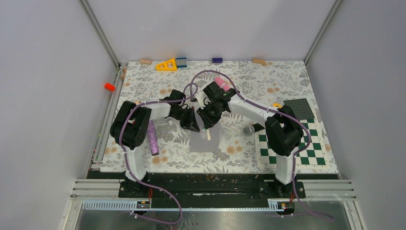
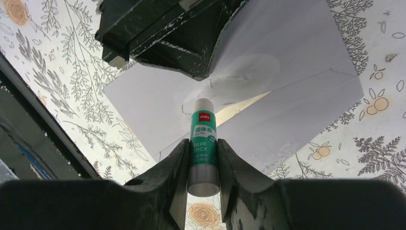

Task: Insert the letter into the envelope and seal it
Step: Paint the envelope at the center of the board.

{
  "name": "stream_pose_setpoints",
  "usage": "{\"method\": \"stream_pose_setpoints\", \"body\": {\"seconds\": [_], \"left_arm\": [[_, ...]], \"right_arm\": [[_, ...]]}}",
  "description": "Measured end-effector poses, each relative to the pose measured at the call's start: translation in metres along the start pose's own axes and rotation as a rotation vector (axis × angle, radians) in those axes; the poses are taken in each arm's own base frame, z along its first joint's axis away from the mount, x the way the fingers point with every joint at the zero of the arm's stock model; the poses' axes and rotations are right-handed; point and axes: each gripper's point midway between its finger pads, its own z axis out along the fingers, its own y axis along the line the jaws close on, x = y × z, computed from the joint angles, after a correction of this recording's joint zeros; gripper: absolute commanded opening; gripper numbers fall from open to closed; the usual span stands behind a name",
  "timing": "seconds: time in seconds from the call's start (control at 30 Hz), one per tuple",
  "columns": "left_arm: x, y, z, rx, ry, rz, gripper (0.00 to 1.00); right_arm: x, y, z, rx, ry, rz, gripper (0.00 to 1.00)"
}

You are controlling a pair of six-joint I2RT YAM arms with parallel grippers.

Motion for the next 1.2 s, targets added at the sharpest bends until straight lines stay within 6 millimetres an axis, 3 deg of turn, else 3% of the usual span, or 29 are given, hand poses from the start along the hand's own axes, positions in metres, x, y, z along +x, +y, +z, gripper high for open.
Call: {"method": "stream_pose_setpoints", "body": {"seconds": [0.43, 1.2], "left_arm": [[0.000, 0.000, 0.000, -0.005, -0.003, 0.003, 0.00], [0.000, 0.000, 0.001, -0.011, -0.005, 0.008, 0.00]], "right_arm": [[0.018, -0.005, 0.016, -0.001, 0.074, -0.007, 0.00], [0.005, -0.022, 0.017, 0.104, 0.035, -0.024, 0.00]]}}
